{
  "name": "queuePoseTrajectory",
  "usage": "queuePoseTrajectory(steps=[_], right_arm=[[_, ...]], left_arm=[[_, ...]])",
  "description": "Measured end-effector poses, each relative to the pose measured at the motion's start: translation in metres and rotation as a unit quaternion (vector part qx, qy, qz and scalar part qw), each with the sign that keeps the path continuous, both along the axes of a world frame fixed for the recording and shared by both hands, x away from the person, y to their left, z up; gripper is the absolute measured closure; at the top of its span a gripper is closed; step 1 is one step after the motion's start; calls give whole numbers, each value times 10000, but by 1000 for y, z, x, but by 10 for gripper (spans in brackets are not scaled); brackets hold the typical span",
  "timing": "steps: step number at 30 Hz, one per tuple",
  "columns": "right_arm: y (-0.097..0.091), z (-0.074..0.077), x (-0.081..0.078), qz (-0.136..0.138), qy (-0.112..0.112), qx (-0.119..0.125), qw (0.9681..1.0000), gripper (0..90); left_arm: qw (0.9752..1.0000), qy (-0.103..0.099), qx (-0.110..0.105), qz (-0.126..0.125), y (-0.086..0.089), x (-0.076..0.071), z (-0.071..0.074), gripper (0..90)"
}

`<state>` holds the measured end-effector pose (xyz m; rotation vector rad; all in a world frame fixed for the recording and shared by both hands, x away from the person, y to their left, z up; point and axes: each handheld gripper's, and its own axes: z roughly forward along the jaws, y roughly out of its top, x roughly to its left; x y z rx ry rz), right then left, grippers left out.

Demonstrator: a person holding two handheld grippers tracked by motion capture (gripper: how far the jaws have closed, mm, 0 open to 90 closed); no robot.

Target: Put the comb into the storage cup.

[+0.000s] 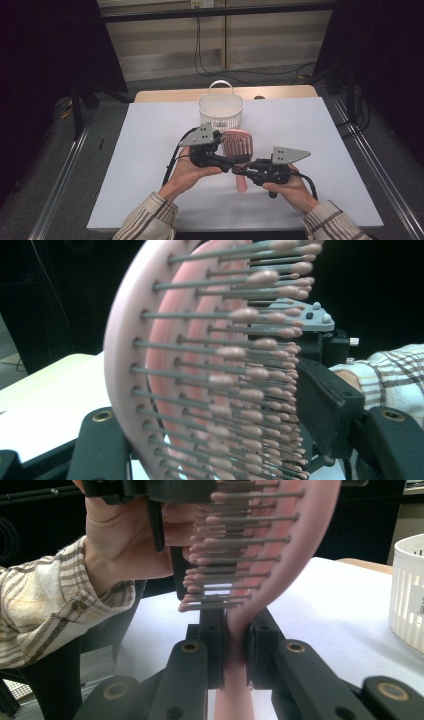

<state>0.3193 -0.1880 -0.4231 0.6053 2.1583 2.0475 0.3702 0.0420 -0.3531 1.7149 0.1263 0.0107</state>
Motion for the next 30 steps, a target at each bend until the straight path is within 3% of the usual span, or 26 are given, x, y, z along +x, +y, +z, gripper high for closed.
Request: queuePoseTrajectory(steps=[23,30], right_arm=[[-3,3,0,-62,-136,-40,9999,791],[-3,3,1,-121,-166,-25,9998,768]], left_arm=[[9997,-64,24,-241,-4,-7,5,564],[9997,56,-96,-234,-3,-6,6,617]])
